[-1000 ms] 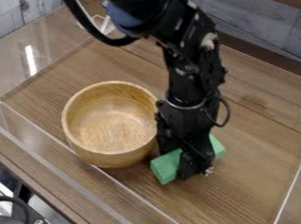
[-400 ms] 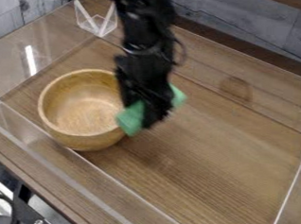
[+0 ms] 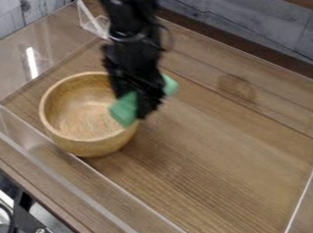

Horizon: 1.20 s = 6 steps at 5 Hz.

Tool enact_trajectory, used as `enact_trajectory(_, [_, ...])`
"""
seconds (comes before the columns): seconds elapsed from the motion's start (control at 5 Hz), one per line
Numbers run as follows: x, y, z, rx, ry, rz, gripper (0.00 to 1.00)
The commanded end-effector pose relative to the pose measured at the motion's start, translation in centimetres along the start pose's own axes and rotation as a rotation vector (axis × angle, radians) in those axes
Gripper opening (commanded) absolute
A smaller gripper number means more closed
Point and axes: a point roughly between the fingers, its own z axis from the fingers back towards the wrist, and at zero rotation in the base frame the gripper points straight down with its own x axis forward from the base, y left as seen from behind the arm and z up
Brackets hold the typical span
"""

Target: Put green stick into wooden bowl

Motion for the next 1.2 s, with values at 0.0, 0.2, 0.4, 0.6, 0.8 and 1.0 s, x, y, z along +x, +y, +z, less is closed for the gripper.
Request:
enact_trajectory(0.0, [1.5, -2.7, 0.4, 0.013, -0.045, 0.025, 0.00])
enact_trajectory(0.2, [0.7, 0.8, 0.4, 0.029, -0.051, 0.040, 0.00])
enact_trajectory(0.4, [0.0, 4.0, 0.3, 0.038, -0.054, 0.054, 0.00])
enact_trajectory(0.6, [0.8, 0.9, -0.1, 0.034, -0.057, 0.067, 0.00])
enact_trajectory(0.8, [1.5, -2.3, -0.5, 0.027, -0.059, 0.079, 0.00])
enact_trajectory(1.0, [0.8, 1.2, -0.3, 0.039, -0.065, 0.096, 0.00])
